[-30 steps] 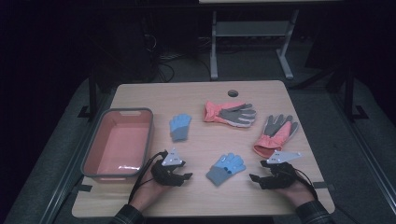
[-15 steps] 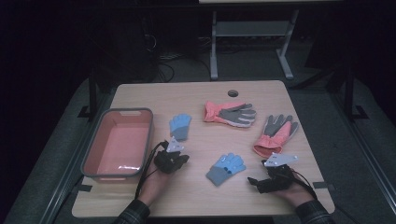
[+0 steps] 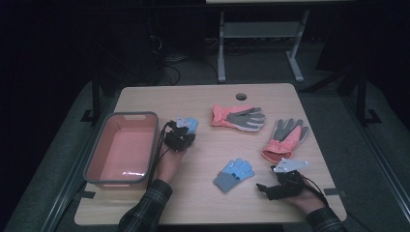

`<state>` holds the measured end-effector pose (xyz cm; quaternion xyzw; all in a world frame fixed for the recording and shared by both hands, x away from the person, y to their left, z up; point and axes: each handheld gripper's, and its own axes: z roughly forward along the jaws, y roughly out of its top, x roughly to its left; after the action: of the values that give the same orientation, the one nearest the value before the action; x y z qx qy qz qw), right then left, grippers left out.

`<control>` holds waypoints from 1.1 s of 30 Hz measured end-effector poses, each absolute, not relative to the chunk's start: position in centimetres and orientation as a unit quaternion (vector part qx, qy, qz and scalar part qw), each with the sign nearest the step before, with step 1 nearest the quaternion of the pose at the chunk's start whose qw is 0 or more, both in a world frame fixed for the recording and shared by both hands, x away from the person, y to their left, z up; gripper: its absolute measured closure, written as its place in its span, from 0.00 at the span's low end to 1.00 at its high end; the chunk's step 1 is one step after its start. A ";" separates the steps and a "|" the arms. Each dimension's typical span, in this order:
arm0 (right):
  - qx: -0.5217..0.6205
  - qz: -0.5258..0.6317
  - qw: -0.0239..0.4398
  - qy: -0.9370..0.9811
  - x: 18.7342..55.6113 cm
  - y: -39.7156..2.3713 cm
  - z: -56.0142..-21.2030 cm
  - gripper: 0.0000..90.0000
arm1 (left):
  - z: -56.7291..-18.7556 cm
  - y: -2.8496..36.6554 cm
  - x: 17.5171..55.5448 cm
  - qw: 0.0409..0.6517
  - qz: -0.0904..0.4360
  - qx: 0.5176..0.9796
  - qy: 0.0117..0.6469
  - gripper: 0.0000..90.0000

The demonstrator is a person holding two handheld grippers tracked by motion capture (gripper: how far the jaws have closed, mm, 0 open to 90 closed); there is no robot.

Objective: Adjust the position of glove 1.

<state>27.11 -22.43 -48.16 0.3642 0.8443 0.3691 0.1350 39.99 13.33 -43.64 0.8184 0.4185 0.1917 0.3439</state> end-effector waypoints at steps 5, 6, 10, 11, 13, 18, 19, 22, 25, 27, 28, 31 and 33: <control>0.365 0.370 0.134 0.844 27.1 -22.4 -48.2 0.14 | -44.5 13.2 42.3 0.331 0.200 0.813 0.435 1.00; 0.365 0.370 0.134 0.844 27.1 -22.4 -48.2 0.14 | -44.5 13.2 42.3 0.331 0.200 0.813 0.435 1.00; 0.364 0.370 0.134 0.844 27.1 -22.5 -48.2 0.14 | -45.4 13.3 43.8 0.320 0.199 0.812 0.446 1.00; 0.364 0.371 0.133 0.844 27.1 -22.5 -48.2 0.14 | -45.6 13.3 44.0 0.316 0.195 0.813 0.448 1.00; 0.365 0.371 0.133 0.843 27.1 -22.5 -48.2 0.14 | -46.2 13.2 44.3 0.310 0.185 0.815 0.454 1.00; 0.365 0.372 0.132 0.843 27.1 -22.5 -48.2 0.14 | -46.3 12.9 43.9 0.312 0.175 0.822 0.443 1.00; 0.366 0.372 0.132 0.843 27.1 -22.5 -48.2 0.14 | -46.3 12.8 43.8 0.315 0.170 0.824 0.439 1.00; 0.364 0.371 0.133 0.844 27.1 -22.5 -48.2 0.14 | -46.4 12.7 43.1 0.329 0.147 0.828 0.430 1.00; 0.364 0.370 0.134 0.844 27.1 -22.5 -48.2 0.14 | -46.4 12.3 42.3 0.338 0.133 0.833 0.418 1.00; 0.364 0.370 0.134 0.844 27.1 -22.5 -48.2 0.14 | -46.4 12.0 41.8 0.342 0.122 0.836 0.411 1.00; 0.364 0.370 0.135 0.844 27.1 -22.5 -48.2 0.14 | -46.4 11.7 41.5 0.344 0.118 0.839 0.404 1.00; 0.364 0.369 0.135 0.844 27.1 -22.4 -48.2 0.14 | -46.4 11.2 40.9 0.348 0.107 0.845 0.392 1.00; 0.364 0.369 0.135 0.844 27.1 -22.5 -48.2 0.14 | -46.3 10.7 40.3 0.348 0.097 0.853 0.377 1.00</control>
<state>27.11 -22.45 -48.16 0.3641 0.8443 0.3693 0.1346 40.31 10.72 -46.34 0.8528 0.3772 0.0971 0.3479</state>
